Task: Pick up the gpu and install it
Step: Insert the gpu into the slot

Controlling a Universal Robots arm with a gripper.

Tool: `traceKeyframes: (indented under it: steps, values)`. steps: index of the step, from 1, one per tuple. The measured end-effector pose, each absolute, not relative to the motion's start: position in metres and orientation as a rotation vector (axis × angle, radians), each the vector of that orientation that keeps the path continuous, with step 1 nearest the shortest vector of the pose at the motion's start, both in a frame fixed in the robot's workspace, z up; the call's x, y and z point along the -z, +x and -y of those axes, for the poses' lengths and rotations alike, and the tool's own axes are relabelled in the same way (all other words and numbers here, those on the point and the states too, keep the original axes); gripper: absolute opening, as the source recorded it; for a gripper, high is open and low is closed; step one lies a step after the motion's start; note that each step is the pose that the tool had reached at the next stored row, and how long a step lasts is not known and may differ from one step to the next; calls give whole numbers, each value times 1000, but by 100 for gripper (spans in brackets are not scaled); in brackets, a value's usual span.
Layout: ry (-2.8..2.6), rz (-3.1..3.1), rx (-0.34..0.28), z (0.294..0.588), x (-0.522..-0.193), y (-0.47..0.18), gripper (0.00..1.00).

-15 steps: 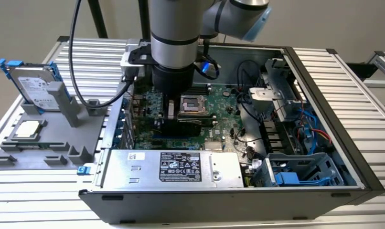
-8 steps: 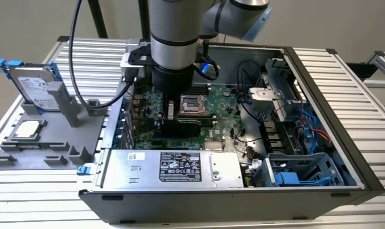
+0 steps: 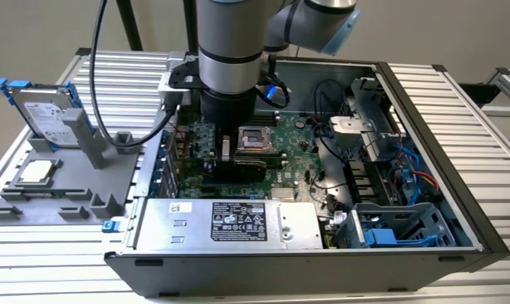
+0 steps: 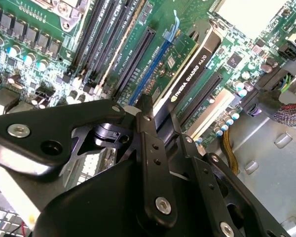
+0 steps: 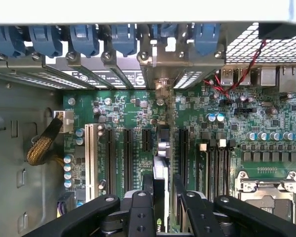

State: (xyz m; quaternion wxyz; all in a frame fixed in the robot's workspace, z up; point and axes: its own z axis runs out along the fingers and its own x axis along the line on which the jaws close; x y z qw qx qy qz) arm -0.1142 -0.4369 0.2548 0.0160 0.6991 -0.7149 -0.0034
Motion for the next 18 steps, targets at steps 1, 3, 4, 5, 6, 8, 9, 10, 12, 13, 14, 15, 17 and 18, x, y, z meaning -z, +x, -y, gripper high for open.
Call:
traceKeyframes:
  steps: [1, 3, 4, 5, 6, 8, 9, 10, 12, 13, 14, 15, 17, 18]
  values:
    - [2174, 2223, 10, 437, -255, -114, 0]
    - [2174, 2223, 10, 437, -254, -114, 0]
    - [2174, 2222, 10, 437, -254, -114, 0]
    - [2174, 2222, 10, 437, -254, -114, 0]
    - [2174, 2222, 10, 437, -254, -114, 0]
    - [2174, 2222, 10, 436, -253, -114, 0]
    - [2174, 2222, 10, 436, -253, -114, 0]
    - [2174, 2222, 10, 436, -253, -114, 0]
    - [2174, 2222, 10, 436, -253, -114, 0]
    - [2174, 2222, 10, 436, -252, -114, 0]
    - [2174, 2223, 10, 436, -251, -114, 0]
    - [2174, 2222, 10, 436, -249, -114, 0]
    - [2173, 2221, 10, 436, -248, -114, 0]
    - [2173, 2222, 10, 436, -247, -114, 0]
